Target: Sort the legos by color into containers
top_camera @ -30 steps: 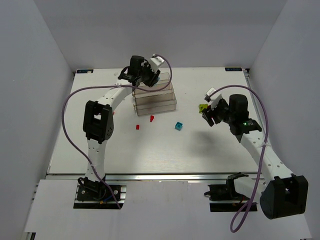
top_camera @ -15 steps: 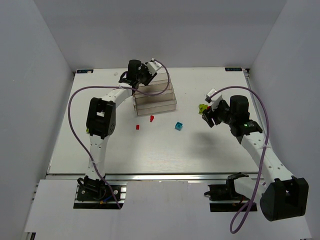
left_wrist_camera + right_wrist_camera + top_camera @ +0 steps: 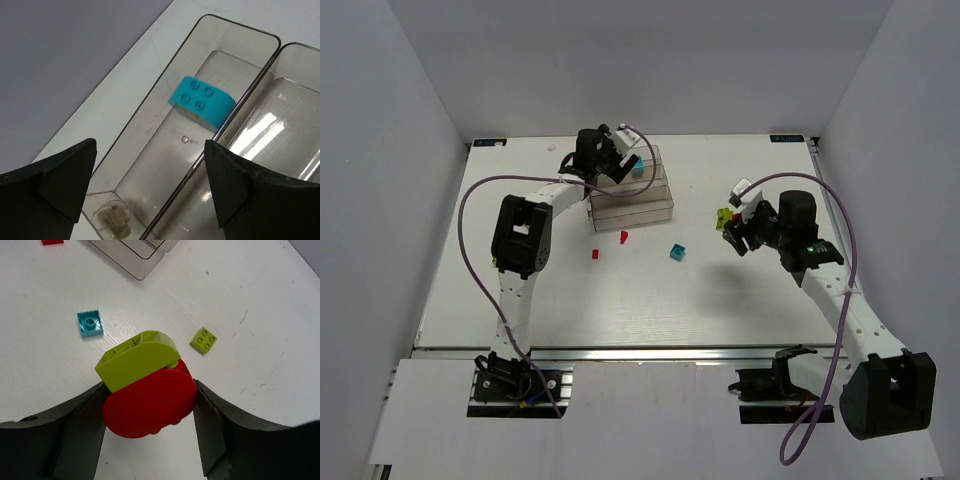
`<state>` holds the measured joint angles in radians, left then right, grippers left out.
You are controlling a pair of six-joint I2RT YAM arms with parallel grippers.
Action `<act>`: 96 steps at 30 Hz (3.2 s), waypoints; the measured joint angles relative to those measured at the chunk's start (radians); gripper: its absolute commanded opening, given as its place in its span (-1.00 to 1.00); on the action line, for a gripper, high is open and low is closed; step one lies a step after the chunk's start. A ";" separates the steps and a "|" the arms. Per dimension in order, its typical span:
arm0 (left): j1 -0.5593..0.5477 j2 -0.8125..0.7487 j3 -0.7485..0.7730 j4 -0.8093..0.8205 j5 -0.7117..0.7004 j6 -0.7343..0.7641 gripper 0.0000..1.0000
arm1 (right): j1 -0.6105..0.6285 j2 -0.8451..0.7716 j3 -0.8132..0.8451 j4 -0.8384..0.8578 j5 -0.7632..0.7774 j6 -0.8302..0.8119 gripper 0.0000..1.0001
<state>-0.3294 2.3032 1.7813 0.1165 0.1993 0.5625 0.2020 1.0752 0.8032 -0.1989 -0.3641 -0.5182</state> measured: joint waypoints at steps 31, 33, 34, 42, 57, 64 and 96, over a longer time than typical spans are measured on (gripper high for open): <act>-0.205 -0.525 -0.780 0.365 0.560 -1.392 0.83 | 0.133 0.045 -0.106 0.061 -0.224 -0.428 -1.00; -0.216 -0.525 -0.780 0.393 0.559 -1.411 0.83 | 0.139 0.053 -0.106 0.072 -0.200 -0.415 -1.00; -0.221 -0.525 -0.780 0.396 0.557 -1.417 0.83 | 0.141 0.059 -0.106 0.077 -0.189 -0.407 -1.00; -0.272 -0.509 -0.778 0.409 0.533 -1.428 0.80 | 0.148 0.106 -0.103 0.090 -0.150 -0.335 -1.00; -0.335 -0.475 -0.704 0.348 0.457 -1.405 0.58 | 0.150 0.113 -0.068 0.101 -0.170 -0.229 -1.00; -0.338 -0.459 -0.686 0.339 0.443 -1.403 0.34 | 0.150 0.113 -0.064 0.103 -0.178 -0.196 -1.00; -0.339 -0.408 -0.640 0.337 0.475 -1.456 -1.00 | 0.150 0.123 -0.059 0.121 -0.110 -0.117 -1.00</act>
<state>-0.6682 1.8950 1.1408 0.4538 0.6743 -0.8936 0.3515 1.1980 0.7444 -0.0776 -0.4744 -0.6353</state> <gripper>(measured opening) 0.470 0.674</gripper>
